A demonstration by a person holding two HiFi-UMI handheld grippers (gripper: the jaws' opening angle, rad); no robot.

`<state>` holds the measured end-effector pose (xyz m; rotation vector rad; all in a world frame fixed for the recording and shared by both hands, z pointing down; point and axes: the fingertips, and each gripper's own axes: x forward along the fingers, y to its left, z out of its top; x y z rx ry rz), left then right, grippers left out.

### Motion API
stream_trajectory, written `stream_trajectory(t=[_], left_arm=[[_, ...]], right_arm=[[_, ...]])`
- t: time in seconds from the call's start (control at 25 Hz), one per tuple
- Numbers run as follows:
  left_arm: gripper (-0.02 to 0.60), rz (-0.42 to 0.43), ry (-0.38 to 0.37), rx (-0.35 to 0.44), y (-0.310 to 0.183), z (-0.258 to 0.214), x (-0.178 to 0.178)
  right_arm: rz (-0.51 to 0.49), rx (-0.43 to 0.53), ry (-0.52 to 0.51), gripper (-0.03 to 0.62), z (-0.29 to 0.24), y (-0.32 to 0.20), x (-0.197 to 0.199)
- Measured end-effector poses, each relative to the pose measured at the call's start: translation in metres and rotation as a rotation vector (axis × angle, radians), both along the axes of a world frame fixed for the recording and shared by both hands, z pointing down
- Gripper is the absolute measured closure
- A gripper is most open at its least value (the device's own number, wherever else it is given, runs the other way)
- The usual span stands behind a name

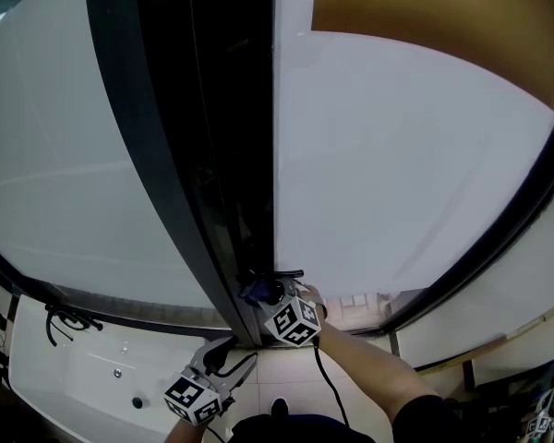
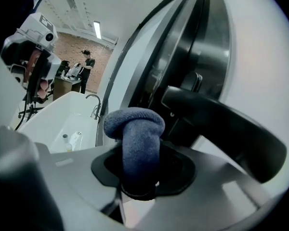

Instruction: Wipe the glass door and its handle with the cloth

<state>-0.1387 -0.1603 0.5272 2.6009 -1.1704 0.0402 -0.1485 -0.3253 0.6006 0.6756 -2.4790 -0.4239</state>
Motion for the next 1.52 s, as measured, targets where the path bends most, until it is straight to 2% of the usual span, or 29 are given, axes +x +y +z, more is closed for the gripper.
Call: stream_trajectory(t=[0.16, 0.32, 0.52, 0.64, 1.04, 1.24, 1.52], left_arm=[[0.367, -0.002, 0.004, -0.002, 0.002, 0.004, -0.001], [0.367, -0.005, 0.005, -0.007, 0.005, 0.007, -0.002], [0.367, -0.004, 0.002, -0.017, 0.006, 0.004, 0.001], [0.367, 0.0, 0.004, -0.013, 0.007, 0.005, 0.001], [0.367, -0.048, 0.009, -0.032, 0.012, 0.016, -0.017], [0.367, -0.058, 0.007, -0.042, 0.011, 0.015, -0.022], [0.367, -0.017, 0.013, -0.019, 0.008, 0.01, -0.008]], right_arm=[[0.071, -0.059, 0.08, 0.464, 0.033, -0.009, 0.025], [0.115, -0.124, 0.071, 0.464, 0.051, -0.008, 0.048], [0.138, -0.24, 0.035, 0.464, 0.066, 0.001, 0.049], [0.122, -0.275, 0.015, 0.464, 0.069, 0.005, 0.036], [0.087, -0.288, -0.036, 0.464, 0.055, -0.008, -0.013], [0.101, -0.285, -0.1, 0.464, 0.042, -0.01, -0.008], [0.152, -0.25, -0.13, 0.464, 0.025, -0.021, 0.022]])
